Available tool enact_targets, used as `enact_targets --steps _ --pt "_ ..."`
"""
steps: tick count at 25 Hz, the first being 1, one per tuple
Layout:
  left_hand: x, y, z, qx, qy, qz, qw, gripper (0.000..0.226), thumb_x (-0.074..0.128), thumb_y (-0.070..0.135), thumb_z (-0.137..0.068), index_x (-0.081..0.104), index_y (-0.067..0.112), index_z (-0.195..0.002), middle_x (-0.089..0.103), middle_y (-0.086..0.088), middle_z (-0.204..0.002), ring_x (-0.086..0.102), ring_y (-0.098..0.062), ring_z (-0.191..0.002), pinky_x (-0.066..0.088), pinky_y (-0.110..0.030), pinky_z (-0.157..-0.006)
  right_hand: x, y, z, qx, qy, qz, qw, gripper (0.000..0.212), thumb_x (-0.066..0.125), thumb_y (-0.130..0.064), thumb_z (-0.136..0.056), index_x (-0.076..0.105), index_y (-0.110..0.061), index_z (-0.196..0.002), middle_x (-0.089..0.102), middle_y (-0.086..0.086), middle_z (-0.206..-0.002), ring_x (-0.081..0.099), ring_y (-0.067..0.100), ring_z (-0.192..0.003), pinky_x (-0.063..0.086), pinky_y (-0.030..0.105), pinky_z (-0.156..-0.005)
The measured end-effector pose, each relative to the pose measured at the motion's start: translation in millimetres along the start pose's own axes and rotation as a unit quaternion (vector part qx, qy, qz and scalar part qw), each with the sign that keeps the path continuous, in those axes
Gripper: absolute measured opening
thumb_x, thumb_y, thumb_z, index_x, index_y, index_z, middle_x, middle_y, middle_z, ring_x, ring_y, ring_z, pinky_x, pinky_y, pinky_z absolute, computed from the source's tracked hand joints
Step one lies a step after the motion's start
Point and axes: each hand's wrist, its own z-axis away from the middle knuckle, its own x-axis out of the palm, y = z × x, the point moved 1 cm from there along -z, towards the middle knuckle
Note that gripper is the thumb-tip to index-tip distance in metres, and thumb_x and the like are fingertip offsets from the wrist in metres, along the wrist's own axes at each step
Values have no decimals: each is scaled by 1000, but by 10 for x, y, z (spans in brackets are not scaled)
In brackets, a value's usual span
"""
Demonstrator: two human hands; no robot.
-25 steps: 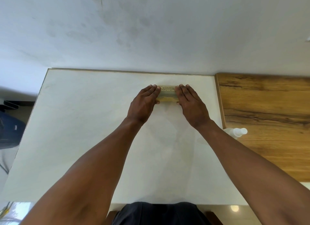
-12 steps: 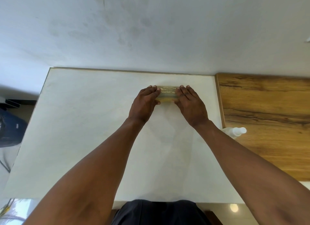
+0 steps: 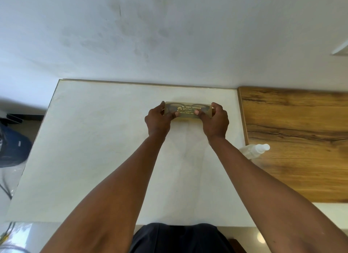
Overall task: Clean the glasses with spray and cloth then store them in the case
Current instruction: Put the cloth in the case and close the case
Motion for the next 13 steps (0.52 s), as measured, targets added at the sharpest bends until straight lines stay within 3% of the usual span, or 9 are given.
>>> enact_targets --steps 4,7,11,13 --pt "9 10 59 -37 21 69 997 50 77 14 -73 61 7 -120 66 4 -100 55 -9 -93 39 -5 -70 34 12 -7 43 9 -24 999 50 75 -32 -74 59 -4 -112 60 14 -106 54 28 -100 42 34 -87" --pt "-34 -30 122 -56 25 88 994 55 78 15 -72 58 7 -122 65 -2 -117 57 -12 -109 38 -11 -84 13 27 62 30 11 -40 999 26 73 -30 -75 57 -11 -83 50 8 -84 45 25 -81 38 30 -71" --pt "-101 -115 278 -63 27 92 993 59 80 16 -69 57 6 -123 62 -5 -124 56 -11 -110 39 -17 -91 -1 75 290 44 15 -44 998 50 71 -30 -78 55 -4 -118 56 15 -112 52 28 -105 43 36 -92" --pt "-155 -171 382 -70 31 97 992 59 81 16 -69 58 6 -123 62 -5 -124 57 -8 -105 39 -17 -92 -25 95 423 39 18 -50 998 46 71 -28 -79 56 -3 -116 56 15 -110 51 29 -106 42 34 -90"
